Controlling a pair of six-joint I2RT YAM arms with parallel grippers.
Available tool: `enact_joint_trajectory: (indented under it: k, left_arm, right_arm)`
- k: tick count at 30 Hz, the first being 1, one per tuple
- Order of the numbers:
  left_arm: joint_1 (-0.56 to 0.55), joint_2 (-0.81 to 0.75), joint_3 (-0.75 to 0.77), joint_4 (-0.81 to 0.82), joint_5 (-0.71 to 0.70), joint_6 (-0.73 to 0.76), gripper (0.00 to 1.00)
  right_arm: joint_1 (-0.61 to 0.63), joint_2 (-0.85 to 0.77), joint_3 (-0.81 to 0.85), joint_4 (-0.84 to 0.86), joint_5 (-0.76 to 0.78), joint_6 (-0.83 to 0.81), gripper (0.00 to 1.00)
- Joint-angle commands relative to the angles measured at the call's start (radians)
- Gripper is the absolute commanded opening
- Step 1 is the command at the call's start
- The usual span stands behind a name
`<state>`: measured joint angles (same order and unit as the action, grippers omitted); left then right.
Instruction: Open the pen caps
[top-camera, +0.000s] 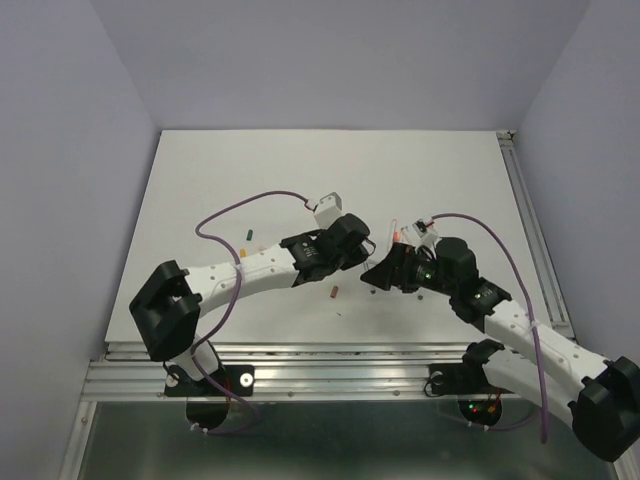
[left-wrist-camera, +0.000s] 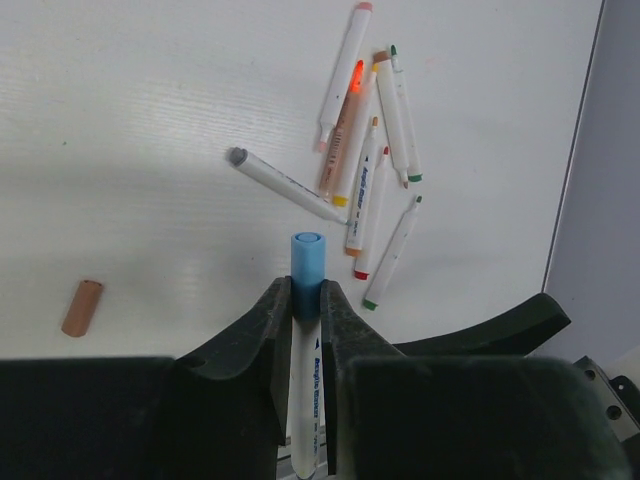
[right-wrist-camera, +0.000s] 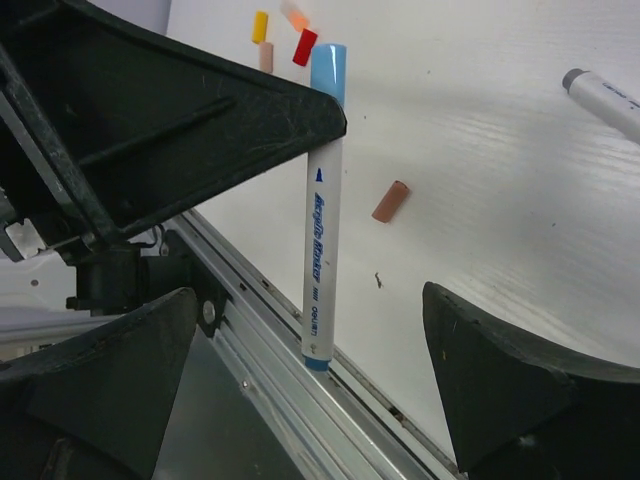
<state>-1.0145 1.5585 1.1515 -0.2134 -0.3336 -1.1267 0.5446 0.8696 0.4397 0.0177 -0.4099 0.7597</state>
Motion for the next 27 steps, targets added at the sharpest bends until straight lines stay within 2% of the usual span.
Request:
enact_joint_trajectory:
  k: [1, 7, 10, 11, 13, 14, 16, 18, 23, 24, 27]
  left_arm:
    - [-0.022, -0.055, -0.010, 0.051, -0.033, -0.057, 0.00]
    - [-0.030, -0.077, -0.044, 0.077, -0.044, -0.122, 0.00]
    - [-0.030, -0.089, -0.070, 0.114, -0.050, -0.128, 0.00]
    - [-0.030, -0.092, -0.073, 0.114, -0.057, -0.128, 0.00]
    - [-0.030, -0.092, -0.075, 0.112, -0.062, -0.127, 0.00]
    - [-0.030, -0.094, -0.078, 0.114, -0.064, -0.127, 0.00]
    - [-0.029, -0.098, -0.076, 0.115, -0.068, -0.119, 0.00]
    - [-0.030, -0.104, -0.073, 0.120, -0.081, -0.102, 0.00]
    - [-0.010, -0.117, -0.062, 0.129, -0.194, -0.081, 0.00]
    - [-0.001, -0.112, -0.059, 0.137, -0.218, -0.076, 0.00]
    - [0.075, -0.083, -0.041, 0.195, -0.220, -0.019, 0.00]
  right_arm:
    - [0.026, 0.023, -0.004, 0.114, 0.022, 0.038, 0.97]
    - [0.071, 0.078, 0.007, 0.133, 0.026, 0.067, 0.87]
    - [0.083, 0.097, -0.002, 0.156, 0.029, 0.093, 0.61]
    - [0.086, 0.097, -0.004, 0.169, 0.031, 0.098, 0.48]
    - [0.092, 0.092, -0.015, 0.191, 0.031, 0.093, 0.39]
    - [0.094, 0.088, -0.013, 0.197, 0.029, 0.095, 0.30]
    - [0.095, 0.082, -0.015, 0.191, 0.036, 0.089, 0.21]
    - [0.097, 0.075, -0.015, 0.173, 0.039, 0.081, 0.01]
    - [0.115, 0.049, -0.036, 0.179, -0.036, 0.079, 0.01]
    - [0.127, 0.039, -0.053, 0.195, -0.093, 0.078, 0.01]
    - [0.159, 0.017, -0.087, 0.257, -0.194, 0.102, 0.01]
